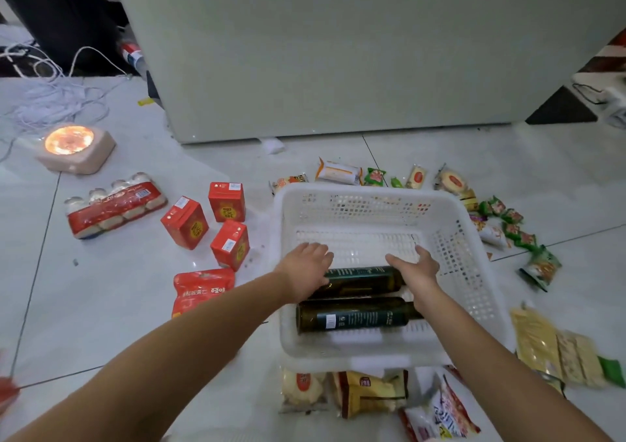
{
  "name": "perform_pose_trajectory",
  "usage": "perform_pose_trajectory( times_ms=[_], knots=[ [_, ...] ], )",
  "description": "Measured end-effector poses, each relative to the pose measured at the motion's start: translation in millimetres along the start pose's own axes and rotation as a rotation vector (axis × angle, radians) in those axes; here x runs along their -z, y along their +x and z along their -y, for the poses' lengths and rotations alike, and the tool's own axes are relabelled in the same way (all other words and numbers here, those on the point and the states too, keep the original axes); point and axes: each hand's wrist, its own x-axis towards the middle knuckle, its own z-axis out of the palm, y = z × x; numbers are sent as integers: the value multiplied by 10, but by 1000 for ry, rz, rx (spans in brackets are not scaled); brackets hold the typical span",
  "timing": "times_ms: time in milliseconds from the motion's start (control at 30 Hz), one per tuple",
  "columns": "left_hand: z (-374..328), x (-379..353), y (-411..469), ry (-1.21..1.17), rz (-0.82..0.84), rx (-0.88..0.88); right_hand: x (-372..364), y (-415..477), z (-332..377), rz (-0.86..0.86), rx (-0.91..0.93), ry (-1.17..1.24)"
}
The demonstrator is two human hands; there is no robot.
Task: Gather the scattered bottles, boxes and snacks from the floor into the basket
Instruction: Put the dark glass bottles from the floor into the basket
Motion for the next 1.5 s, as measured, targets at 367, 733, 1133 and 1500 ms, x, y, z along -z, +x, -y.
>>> perform_pose_trajectory(
  times_ms=[367, 733, 1133, 1500],
  knots=[
    [1269, 769, -2100, -38, -571, 834, -1542, -987, 1644, 280, 1042, -494],
    [1336, 751, -4311, 129, -743, 1176, -3253, -3221, 1357, 942, 1246, -478],
    [1415, -537, -4353, -477, -463, 1402, -3723, -3876, 1524, 1193, 1199, -440],
    [1568, -828, -4159, -712, -417, 1400, -3963, -4039, 1303, 1144, 1212, -540]
  ],
)
